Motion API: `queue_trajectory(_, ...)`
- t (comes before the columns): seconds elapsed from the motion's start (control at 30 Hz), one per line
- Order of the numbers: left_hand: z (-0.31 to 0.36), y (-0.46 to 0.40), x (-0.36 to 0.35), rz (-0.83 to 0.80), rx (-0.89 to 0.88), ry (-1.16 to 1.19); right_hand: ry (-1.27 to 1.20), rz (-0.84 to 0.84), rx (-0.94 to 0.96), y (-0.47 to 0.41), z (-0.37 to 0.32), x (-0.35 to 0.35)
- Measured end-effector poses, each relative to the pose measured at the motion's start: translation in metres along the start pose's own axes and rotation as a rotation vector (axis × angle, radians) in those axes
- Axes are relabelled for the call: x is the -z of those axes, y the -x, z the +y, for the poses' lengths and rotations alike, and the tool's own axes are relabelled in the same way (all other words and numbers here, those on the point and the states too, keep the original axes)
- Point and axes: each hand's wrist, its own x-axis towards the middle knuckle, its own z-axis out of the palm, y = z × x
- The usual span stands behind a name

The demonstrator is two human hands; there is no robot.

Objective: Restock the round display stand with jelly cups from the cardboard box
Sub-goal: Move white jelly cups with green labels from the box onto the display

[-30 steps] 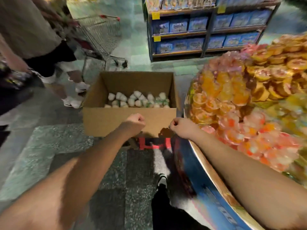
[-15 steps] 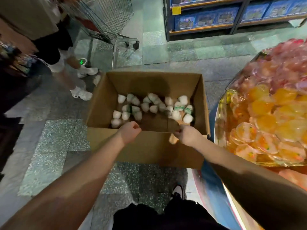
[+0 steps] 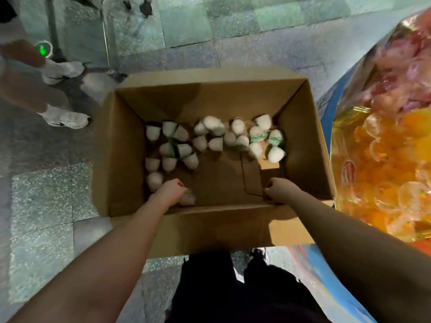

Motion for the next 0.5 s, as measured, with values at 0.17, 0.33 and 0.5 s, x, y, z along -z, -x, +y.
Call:
queue_trajectory(0.17,-0.016,-0.056,0.011,-0.198,0.077,-0.144,-0.116,-0.056,-0.143,-0.034,-0.029,-0.017)
queue_trajectory(0.33,-0.026,-0.088,-0.009,-0.349,0.025,-0.247,-0.407,-0.039,-0.37,-0.076,-0.04,-0.03)
queue_trajectory(0.5,-0.021,-0.114,-0.039,-0.393,0.058,-0.238,-0.83,0.204,-0.655,-0.125,-0.029,-0.019)
